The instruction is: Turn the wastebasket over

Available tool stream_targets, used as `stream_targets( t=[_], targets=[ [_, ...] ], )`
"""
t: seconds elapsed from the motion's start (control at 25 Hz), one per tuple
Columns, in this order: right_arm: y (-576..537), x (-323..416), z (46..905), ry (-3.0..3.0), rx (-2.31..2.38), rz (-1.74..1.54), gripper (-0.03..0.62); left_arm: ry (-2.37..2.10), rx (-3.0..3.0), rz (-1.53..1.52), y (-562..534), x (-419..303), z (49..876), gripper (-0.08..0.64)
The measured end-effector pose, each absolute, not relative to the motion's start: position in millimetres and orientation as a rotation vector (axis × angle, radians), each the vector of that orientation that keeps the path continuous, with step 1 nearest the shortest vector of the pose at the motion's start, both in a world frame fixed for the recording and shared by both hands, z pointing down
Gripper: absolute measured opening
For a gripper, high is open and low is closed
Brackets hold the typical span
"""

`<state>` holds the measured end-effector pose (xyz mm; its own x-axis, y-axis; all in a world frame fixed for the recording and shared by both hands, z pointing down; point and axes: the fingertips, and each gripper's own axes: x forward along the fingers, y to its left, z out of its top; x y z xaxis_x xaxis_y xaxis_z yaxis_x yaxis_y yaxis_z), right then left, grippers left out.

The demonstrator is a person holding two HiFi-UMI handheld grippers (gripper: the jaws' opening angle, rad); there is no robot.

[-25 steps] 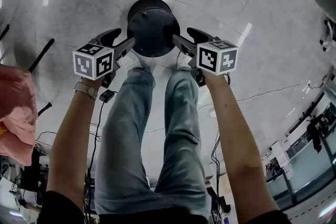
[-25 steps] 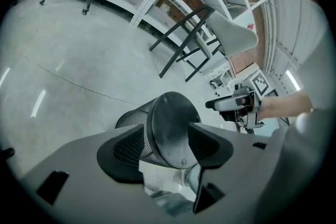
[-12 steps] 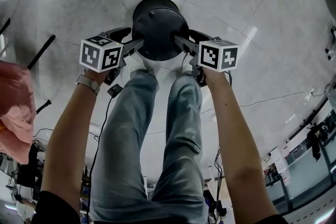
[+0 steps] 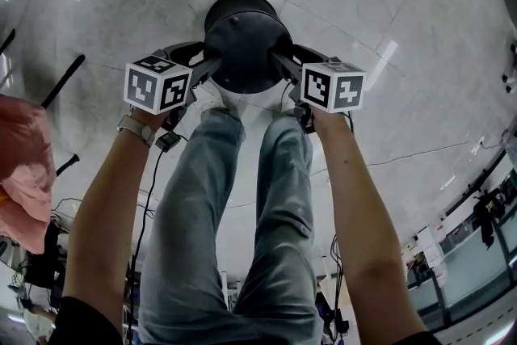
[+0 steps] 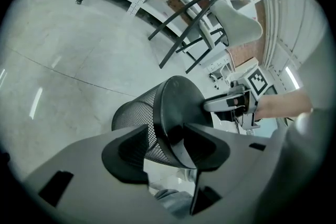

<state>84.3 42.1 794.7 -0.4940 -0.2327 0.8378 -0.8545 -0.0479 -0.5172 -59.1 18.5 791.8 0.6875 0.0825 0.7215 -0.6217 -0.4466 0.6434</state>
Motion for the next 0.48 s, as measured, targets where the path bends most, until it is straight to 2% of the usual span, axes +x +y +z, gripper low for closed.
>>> stream_targets(
  t=[0.48],
  targets=[
    [-15,108,771,-1.926,1.369,1.389,0.224,-0.586,2.094,0.725,-41,-37,764,0.187]
  ],
)
